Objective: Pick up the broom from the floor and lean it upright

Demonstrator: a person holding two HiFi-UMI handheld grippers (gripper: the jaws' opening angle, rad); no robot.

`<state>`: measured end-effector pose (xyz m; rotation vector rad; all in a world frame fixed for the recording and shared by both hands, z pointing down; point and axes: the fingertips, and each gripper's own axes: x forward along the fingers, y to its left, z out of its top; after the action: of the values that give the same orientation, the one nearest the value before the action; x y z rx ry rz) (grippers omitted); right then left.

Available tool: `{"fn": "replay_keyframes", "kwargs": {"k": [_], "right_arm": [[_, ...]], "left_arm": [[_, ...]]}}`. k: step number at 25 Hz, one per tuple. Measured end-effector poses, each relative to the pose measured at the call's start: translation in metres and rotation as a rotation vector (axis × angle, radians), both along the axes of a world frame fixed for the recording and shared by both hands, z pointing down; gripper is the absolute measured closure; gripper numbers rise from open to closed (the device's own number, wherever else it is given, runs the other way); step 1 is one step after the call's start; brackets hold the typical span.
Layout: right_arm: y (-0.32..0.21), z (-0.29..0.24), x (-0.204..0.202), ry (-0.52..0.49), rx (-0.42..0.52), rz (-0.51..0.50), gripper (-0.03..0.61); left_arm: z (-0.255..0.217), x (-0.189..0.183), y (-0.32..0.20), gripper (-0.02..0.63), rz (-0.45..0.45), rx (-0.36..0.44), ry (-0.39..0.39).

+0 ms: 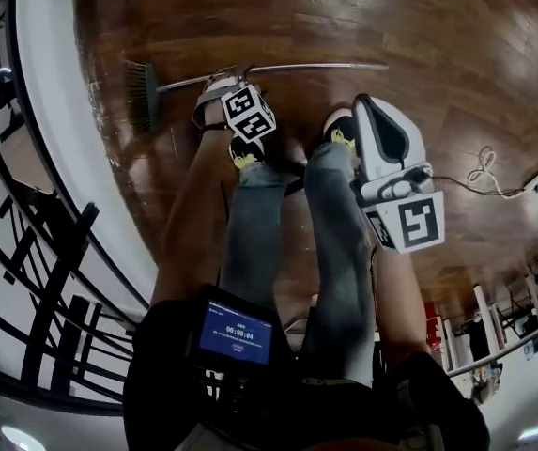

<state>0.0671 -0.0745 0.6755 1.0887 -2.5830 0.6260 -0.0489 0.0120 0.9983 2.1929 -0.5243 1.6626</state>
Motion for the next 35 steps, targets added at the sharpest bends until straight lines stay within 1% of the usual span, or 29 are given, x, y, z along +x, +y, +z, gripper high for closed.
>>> {"fn": "replay_keyframes", "kwargs": {"k": [1,3,6,9,11,13,14,15,16,17,18,20,24,26,27,28,29,30,32,35], "right_arm": [[0.003,0.016,0.004,0.007,-0.012,0.0,0.575],[0.006,0.045,0.012,0.028,-0.027,-0.011,0.575],[0.009,0.073,0.018,0.06,-0.043,-0.037,0.575],[0.008,0.082,0.023,0.057,-0.06,-0.025,0.575],[0.006,0.083,0.021,0.043,-0.06,-0.02,0.575],[0.007,0.082,0.015,0.028,-0.066,-0.023,0.574],[0.009,0.081,0.011,0.024,-0.07,-0.028,0.575],[0.01,0.08,0.009,0.021,-0.073,-0.035,0.575],[0.012,0.078,0.006,0.017,-0.075,-0.044,0.575],[0.012,0.075,0.004,0.016,-0.076,-0.051,0.575],[0.013,0.07,0.003,0.018,-0.076,-0.055,0.575],[0.011,0.052,0.002,0.024,-0.076,-0.051,0.575],[-0.003,-0.01,-0.003,0.003,-0.052,-0.002,0.575],[-0.014,-0.04,-0.014,-0.01,-0.046,0.024,0.572],[-0.02,-0.054,-0.022,-0.022,-0.051,0.028,0.523],[-0.026,-0.066,-0.032,-0.038,-0.06,0.027,0.41],[-0.032,-0.077,-0.041,-0.054,-0.07,0.029,0.343],[-0.038,-0.088,-0.049,-0.068,-0.074,0.035,0.305],[-0.05,-0.111,-0.067,-0.087,-0.06,0.041,0.296],[-0.067,-0.136,-0.112,-0.086,-0.022,-0.022,0.296]], "left_arm": [[0.024,0.002,0.002,0.292,0.018,-0.01,-0.015],[0.065,0.007,0.003,0.331,0.056,-0.017,-0.038],[0.104,0.015,0.002,0.331,0.096,-0.025,-0.066],[0.114,0.022,0.007,0.33,0.163,-0.048,-0.063],[0.112,0.023,0.004,0.338,0.172,-0.052,-0.041],[0.11,0.022,0.004,0.356,0.167,-0.051,-0.047],[0.11,0.021,0.006,0.402,0.179,-0.048,-0.064],[0.11,0.02,0.008,0.517,0.199,-0.044,-0.082],[0.109,0.018,0.009,0.518,0.212,-0.039,-0.093],[0.104,0.017,0.007,0.517,0.207,-0.031,-0.09],[0.094,0.015,0.001,0.517,0.179,-0.015,-0.072],[0.056,0.011,-0.02,0.517,0.09,0.04,-0.013],[-0.065,-0.004,-0.06,0.517,-0.058,0.165,0.131],[-0.128,-0.017,-0.076,0.518,-0.127,0.225,0.209],[-0.157,-0.025,-0.082,0.52,-0.16,0.256,0.243],[-0.184,-0.033,-0.089,0.52,-0.192,0.285,0.27],[-0.207,-0.04,-0.094,0.52,-0.223,0.308,0.294],[-0.226,-0.046,-0.097,0.522,-0.254,0.326,0.316],[-0.255,-0.056,-0.099,0.522,-0.313,0.344,0.352],[-0.281,-0.065,-0.1,0.522,-0.378,0.353,0.393]]}}
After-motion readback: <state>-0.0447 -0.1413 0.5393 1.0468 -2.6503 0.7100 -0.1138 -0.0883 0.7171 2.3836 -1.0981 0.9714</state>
